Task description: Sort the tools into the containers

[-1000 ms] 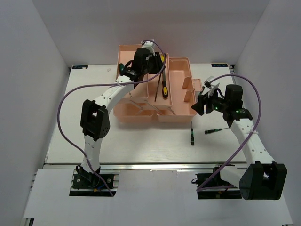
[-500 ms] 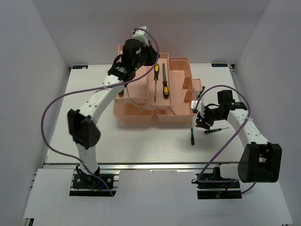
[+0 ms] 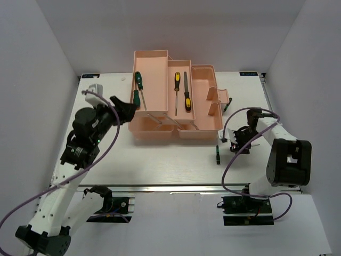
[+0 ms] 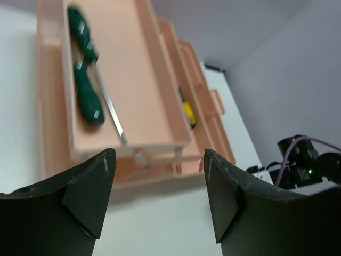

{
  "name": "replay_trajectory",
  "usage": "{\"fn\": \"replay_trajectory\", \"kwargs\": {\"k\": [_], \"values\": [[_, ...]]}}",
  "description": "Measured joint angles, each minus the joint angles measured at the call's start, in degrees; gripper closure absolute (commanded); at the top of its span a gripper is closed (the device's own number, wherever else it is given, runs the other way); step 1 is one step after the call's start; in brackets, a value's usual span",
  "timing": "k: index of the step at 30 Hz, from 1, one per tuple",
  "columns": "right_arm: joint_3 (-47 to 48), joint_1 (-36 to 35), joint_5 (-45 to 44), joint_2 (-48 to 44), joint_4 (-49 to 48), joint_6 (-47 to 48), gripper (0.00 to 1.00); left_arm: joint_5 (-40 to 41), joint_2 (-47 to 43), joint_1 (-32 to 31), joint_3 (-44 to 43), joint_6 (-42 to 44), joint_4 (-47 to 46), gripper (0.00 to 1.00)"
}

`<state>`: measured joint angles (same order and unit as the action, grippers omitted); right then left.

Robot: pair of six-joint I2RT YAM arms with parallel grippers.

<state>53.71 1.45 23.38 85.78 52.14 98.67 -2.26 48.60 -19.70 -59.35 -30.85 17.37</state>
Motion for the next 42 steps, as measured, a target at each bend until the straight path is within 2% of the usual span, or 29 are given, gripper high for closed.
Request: {"fn": "replay_trajectory", "kwargs": {"k": [3,6,12,15,18,19,22,23,29,35,39,41,42], "values": [[0.1,0.9,-2.6,3.7,0.1,2.2,0.4,1.1,-4.9,0.0,7.9,-3.3,1.5,0.23],[0.2,1.4,-5.2,7.0,-0.2,3.7,0.42,2.5,-6.8,0.0,12.0,-5.8,3.7,0.23],[2.6,1.5,-7.9,10.1,-1.8,4.8,0.47,3.2,-6.4,0.0,12.1,-7.6,4.5,0.23],[3.8,1.5,-8.9,11.3,-2.4,4.6,0.55,3.1,-5.4,0.0,12.0,-7.8,4.4,0.23],[4.0,1.6,-10.4,11.5,-2.8,3.6,0.7,2.4,-4.8,0.0,12.0,-8.2,4.0,0.23],[3.9,1.6,-10.8,11.5,-2.9,3.5,0.8,2.1,-4.8,0.0,12.1,-8.5,3.7,0.23],[3.8,1.8,-11.2,11.3,-3.2,3.0,0.97,1.3,-4.8,0.0,12.1,-9.0,2.7,0.23],[3.5,1.8,-11.1,11.0,-3.4,2.8,1.0,1.1,-4.8,0.0,12.1,-9.1,2.3,0.24],[1.6,3.8,-9.9,8.8,-3.5,2.6,1.0,-0.3,-4.3,0.0,12.0,-8.9,-0.9,0.23],[3.3,9.2,-3.7,4.5,3.5,3.7,1.0,-1.8,-2.2,0.0,11.7,-8.5,-3.1,0.25],[10.7,9.4,4.9,-2.3,10.9,1.1,1.0,-3.4,-2.1,0.0,11.7,-8.5,-6.0,0.27],[17.8,8.2,11.1,-3.3,13.0,-5.0,1.0,-4.6,-1.8,0.0,11.5,-8.2,-7.6,0.27],[22.0,7.2,15.1,-3.2,13.0,-11.1,1.0,-5.3,-1.3,0.0,11.0,-8.0,-8.3,0.27]]}}
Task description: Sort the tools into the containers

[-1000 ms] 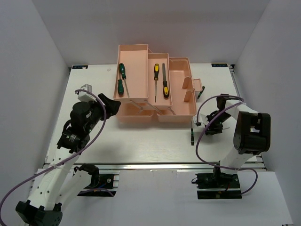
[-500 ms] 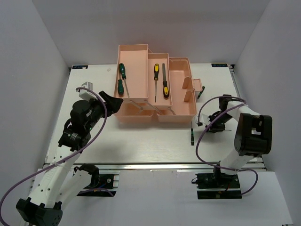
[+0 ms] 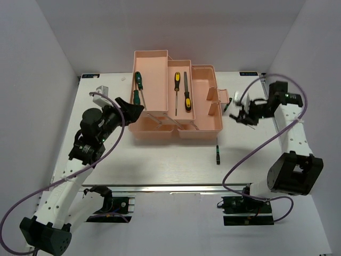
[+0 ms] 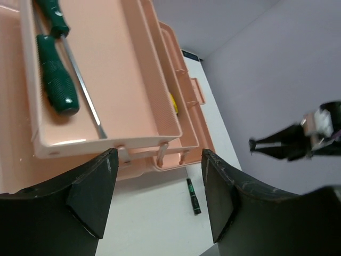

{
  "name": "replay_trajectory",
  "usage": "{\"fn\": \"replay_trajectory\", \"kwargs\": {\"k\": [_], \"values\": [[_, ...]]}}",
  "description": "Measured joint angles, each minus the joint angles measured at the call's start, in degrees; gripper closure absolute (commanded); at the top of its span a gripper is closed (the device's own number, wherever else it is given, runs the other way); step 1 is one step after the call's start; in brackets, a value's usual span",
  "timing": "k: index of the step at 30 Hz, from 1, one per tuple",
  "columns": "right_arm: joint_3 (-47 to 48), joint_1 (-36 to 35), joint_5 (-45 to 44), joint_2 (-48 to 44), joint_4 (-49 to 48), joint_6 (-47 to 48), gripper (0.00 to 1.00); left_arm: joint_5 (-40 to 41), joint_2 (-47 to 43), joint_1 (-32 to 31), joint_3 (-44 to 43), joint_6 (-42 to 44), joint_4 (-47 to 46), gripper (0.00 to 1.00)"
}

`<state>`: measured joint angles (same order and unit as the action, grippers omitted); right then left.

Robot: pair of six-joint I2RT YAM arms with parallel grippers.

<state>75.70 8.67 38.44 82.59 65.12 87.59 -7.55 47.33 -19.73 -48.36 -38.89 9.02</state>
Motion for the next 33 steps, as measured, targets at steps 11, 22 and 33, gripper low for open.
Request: {"fn": "replay_trajectory", "kwargs": {"k": [11,22,33], "values": [[-3.5,-17.8,-5.2,-0.6,-46.5,-90.7,1.0,-5.7,10.2,-3.4,-10.9,4.0,-4.0,0.26],[0.5,-20.9,-22.5,13.3,-53.0,-106.1,0.32,-1.8,26.7,-22.8,-17.4,7.4,-4.7,0.36],[-1.4,-7.5,-8.3,2.9,-58.3,-97.1,0.8,-1.5,50.7,-31.5,-36.8,11.5,-1.7,0.73]]}}
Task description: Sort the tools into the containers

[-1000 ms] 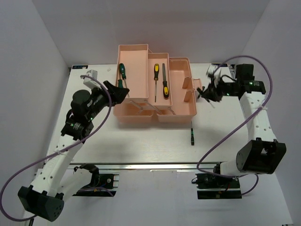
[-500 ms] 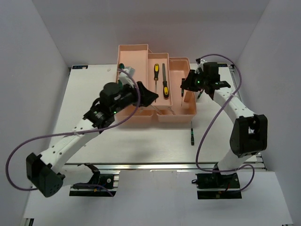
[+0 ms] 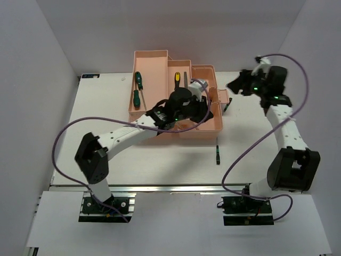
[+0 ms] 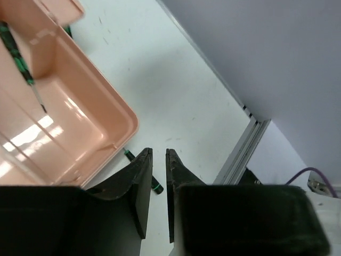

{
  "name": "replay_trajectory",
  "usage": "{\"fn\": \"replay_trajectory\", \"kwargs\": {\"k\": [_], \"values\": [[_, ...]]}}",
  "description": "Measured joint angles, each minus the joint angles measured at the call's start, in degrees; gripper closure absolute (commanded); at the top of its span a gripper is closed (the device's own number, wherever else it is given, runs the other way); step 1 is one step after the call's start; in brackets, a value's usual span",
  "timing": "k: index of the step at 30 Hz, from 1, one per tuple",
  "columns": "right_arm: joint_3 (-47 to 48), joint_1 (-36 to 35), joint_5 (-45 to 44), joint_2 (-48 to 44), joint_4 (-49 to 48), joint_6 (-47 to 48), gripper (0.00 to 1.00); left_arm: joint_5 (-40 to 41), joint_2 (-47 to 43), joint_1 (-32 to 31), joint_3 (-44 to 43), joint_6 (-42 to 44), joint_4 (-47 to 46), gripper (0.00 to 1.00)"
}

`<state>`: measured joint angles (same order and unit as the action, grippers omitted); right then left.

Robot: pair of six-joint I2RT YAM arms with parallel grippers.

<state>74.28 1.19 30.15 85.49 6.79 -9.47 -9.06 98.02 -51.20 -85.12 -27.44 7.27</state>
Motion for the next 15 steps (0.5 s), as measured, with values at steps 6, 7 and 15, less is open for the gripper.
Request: {"fn": "replay_trajectory", "kwargs": {"k": [6,7,15], "values": [[-2.1,16.7,7.5,-1.6,2.5,3.8,0.9,0.4,10.1,-4.4,-3.5,-1.7,4.5,0.5],[-2.6,18.1,7.9,-1.2,3.9,4.5,0.78,0.7,11.3,-5.2,-3.6,-2.2,5.2,0.48],[-16.1,23.8,7.0,-6.4,13.2,10.3,0.37,6.3,19.5,-12.6,-9.3,-7.4,11.6,0.38]]}}
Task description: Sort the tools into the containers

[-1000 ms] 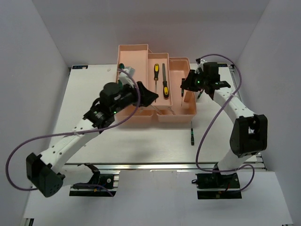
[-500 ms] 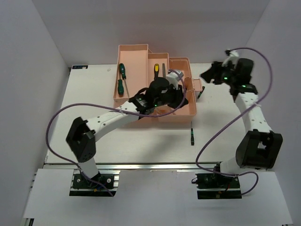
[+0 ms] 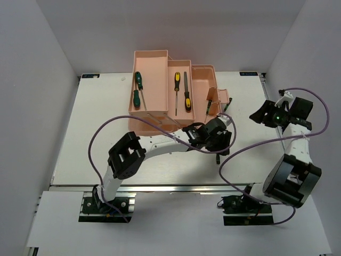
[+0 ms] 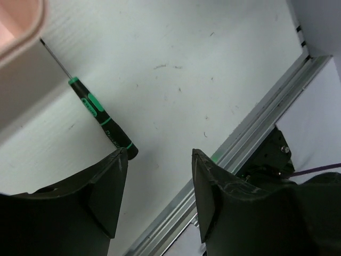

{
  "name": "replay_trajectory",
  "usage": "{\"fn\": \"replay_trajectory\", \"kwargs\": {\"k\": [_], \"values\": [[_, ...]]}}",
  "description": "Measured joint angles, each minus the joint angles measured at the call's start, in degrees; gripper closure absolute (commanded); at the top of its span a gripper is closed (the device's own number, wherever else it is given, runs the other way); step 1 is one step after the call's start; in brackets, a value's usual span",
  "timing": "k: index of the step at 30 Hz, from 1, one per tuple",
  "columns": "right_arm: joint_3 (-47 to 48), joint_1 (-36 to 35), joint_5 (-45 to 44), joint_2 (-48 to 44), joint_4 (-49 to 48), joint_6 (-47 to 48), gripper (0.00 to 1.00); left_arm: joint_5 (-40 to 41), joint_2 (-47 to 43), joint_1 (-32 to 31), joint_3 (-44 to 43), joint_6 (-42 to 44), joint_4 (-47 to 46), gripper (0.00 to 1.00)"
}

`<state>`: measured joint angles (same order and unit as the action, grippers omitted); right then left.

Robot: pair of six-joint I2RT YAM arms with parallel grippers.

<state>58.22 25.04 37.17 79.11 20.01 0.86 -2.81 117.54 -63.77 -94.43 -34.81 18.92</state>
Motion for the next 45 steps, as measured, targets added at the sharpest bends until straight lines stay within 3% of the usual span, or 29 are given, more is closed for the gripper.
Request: {"fn": "replay_trajectory", "kwargs": {"k": [2,4,5,11,17,24,36,38,40,45], "values": [[-1.4,0.0,-0.9,-3.1,1.5,0.7,0.34,1.2,1.2,-0.9,-0.2,-1.5,0.7,0.36],[-2.6,0.0,-2.3,-7.2,2.4,1.2,0.15,3.1,2.6,-1.1,-0.3,-2.5,1.2,0.35],[-3.2,-0.1,-3.0,-9.4,3.0,1.7,0.11,4.3,3.5,-1.1,-0.3,-3.0,1.5,0.35],[-5.6,0.0,-6.0,-19.1,4.2,4.7,0.11,12.5,11.4,-1.5,-7.2,-5.8,7.2,0.35],[-5.6,0.0,-6.5,-19.9,4.3,4.1,0.11,15.9,18.8,-2.9,-17.4,-7.1,10.3,0.38],[-5.6,0.0,-6.7,-19.7,4.4,3.4,0.11,21.3,19.8,-3.9,-19.1,-8.8,14.9,0.54],[-6.2,0.0,-6.7,-19.7,6.2,2.4,0.11,26.7,14.6,-6.2,-9.7,-4.6,15.6,0.79],[-6.3,0.0,-6.6,-19.7,6.9,2.4,0.11,26.6,12.1,-6.7,-5.3,-4.1,14.0,0.85],[-6.3,0.0,-6.5,-19.7,7.3,2.4,0.11,26.0,9.6,-7.0,-1.3,-3.8,12.8,1.0],[-6.3,0.0,-4.4,-19.9,9.0,3.3,0.11,22.6,5.7,-7.2,4.2,-2.0,10.4,1.0]]}}
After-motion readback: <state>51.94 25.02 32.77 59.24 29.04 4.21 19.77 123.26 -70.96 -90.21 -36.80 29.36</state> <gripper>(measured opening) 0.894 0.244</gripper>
